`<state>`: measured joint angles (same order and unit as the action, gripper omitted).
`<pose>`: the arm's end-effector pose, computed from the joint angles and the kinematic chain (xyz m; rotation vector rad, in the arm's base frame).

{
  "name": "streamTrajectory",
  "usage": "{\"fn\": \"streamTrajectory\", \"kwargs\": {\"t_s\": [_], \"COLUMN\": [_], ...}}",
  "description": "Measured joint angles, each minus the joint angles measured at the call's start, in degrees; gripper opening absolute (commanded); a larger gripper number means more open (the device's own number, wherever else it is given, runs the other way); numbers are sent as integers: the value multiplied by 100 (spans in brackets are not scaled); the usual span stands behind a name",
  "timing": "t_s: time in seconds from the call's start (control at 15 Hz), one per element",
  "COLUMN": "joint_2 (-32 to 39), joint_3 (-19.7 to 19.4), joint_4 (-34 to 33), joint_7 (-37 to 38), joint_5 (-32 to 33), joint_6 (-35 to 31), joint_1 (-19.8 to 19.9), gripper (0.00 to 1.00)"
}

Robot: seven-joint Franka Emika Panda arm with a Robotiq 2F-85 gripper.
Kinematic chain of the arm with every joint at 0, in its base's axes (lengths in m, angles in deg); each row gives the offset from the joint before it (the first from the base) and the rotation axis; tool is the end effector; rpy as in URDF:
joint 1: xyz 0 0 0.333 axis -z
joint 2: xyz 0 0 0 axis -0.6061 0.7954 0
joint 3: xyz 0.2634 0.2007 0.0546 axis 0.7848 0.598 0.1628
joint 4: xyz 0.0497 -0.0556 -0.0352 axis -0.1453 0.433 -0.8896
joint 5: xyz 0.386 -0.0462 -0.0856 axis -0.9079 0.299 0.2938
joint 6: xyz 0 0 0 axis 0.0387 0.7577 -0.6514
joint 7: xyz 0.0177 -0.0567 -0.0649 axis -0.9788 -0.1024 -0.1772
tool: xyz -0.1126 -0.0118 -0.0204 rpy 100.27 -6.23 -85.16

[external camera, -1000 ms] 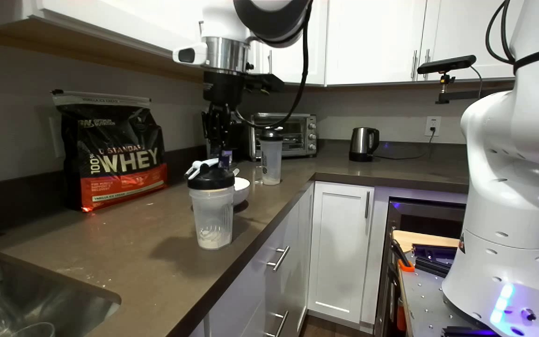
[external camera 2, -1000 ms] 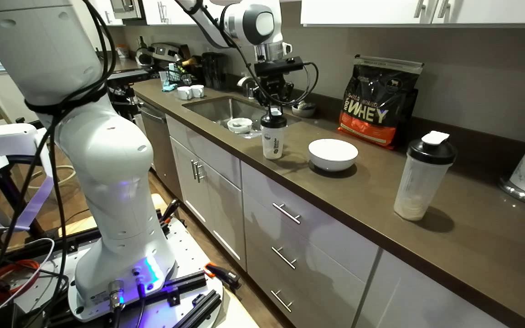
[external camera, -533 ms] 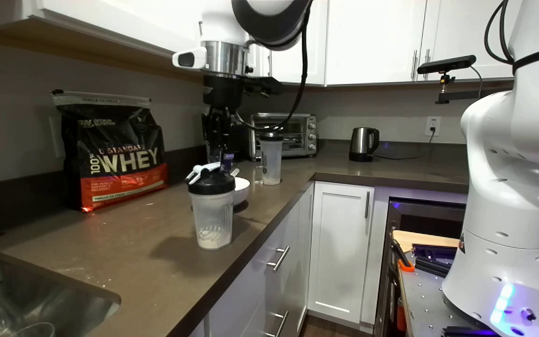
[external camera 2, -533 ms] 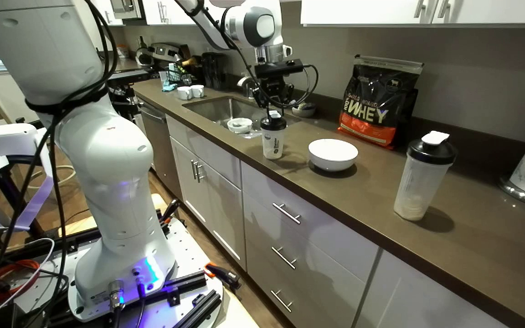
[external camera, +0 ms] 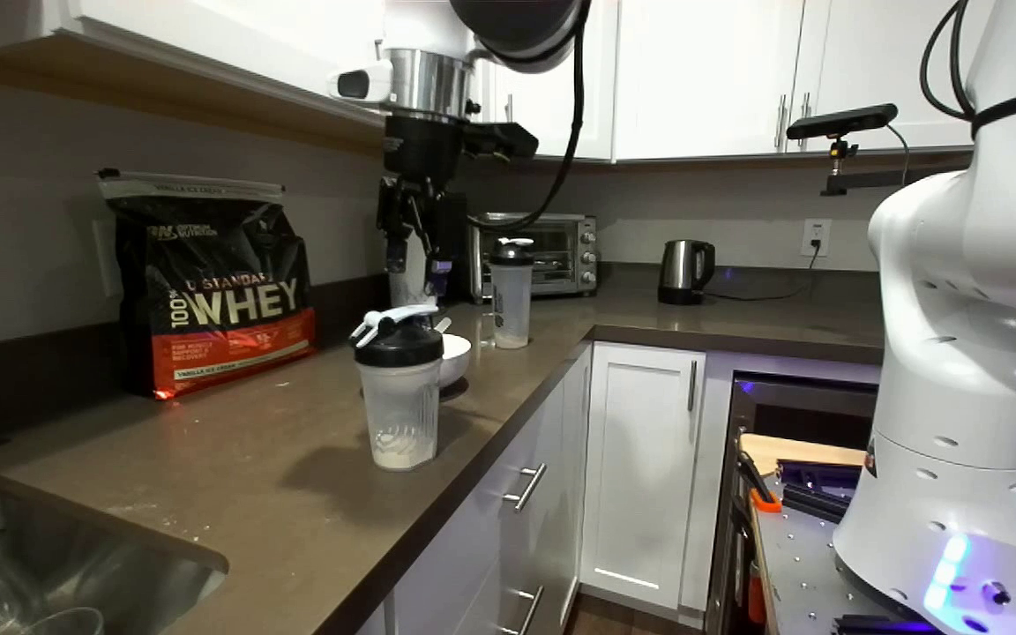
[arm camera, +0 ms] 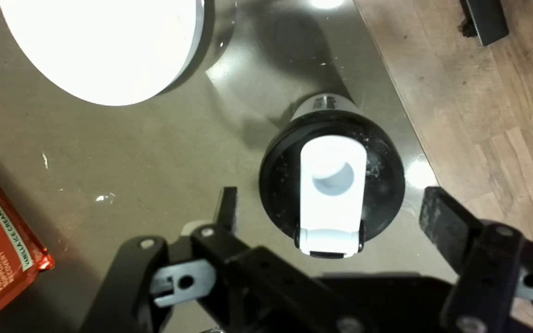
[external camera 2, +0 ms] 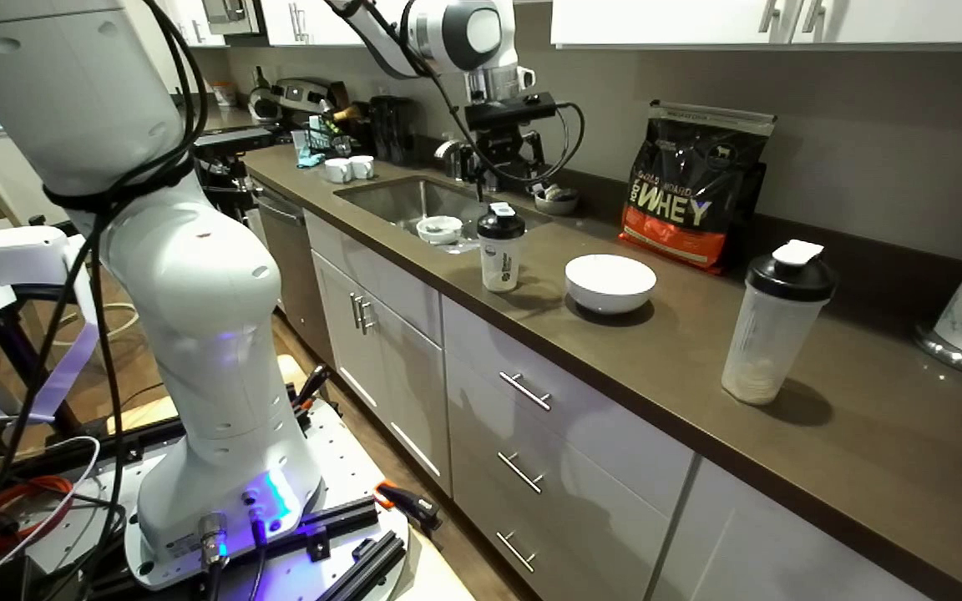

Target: Put the lid on the bottle

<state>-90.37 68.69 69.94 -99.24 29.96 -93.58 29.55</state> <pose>0.4942 0.1042 0.4467 2.6301 1.4872 0.1890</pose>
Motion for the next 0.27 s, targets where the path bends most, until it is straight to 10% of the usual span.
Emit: {"fn": "streamTrajectory", "kwargs": {"t_s": [0.27], "joint_2": [-203], "joint_3": [-29], "joint_4": [-64], "joint_7": [-8], "joint_5": [-42], "joint_6": [378], "joint_1": [-2], "gripper": [100]}}
